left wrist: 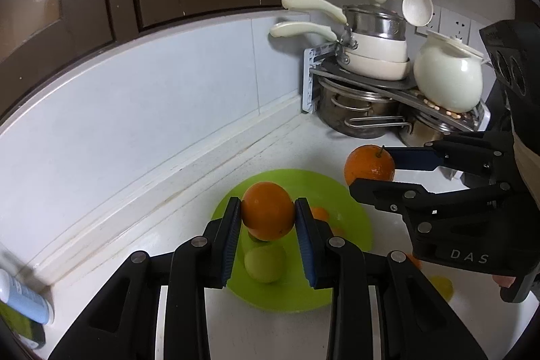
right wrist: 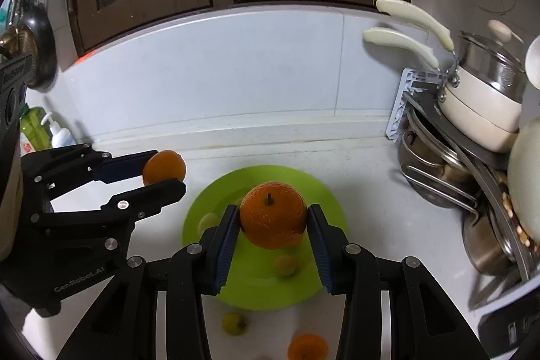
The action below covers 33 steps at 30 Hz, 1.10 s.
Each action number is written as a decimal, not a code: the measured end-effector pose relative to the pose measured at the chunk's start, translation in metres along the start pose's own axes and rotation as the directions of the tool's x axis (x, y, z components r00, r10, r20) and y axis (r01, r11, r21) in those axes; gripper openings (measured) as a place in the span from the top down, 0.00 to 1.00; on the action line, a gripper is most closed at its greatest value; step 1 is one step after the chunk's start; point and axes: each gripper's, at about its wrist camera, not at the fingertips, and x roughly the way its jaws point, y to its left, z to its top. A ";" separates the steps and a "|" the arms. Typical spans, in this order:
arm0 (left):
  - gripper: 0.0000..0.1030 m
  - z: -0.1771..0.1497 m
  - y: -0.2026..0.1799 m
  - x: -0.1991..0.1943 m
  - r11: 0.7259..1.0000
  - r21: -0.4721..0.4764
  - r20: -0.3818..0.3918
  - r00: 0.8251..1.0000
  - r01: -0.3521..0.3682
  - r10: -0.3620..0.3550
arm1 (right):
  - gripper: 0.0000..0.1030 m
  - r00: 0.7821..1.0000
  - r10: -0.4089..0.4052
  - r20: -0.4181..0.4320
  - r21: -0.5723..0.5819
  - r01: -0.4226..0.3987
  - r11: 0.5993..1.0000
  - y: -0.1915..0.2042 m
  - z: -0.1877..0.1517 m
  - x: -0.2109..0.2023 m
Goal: Organize fruits
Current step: 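Carry the orange with left tool over the plate while right tool carries the orange tomato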
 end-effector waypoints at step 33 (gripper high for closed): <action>0.69 -0.006 0.027 0.147 0.997 0.037 -0.246 0.968 0.066 -0.055 | 0.59 0.975 0.035 -0.219 -0.036 -0.044 0.998 -0.031 0.010 0.133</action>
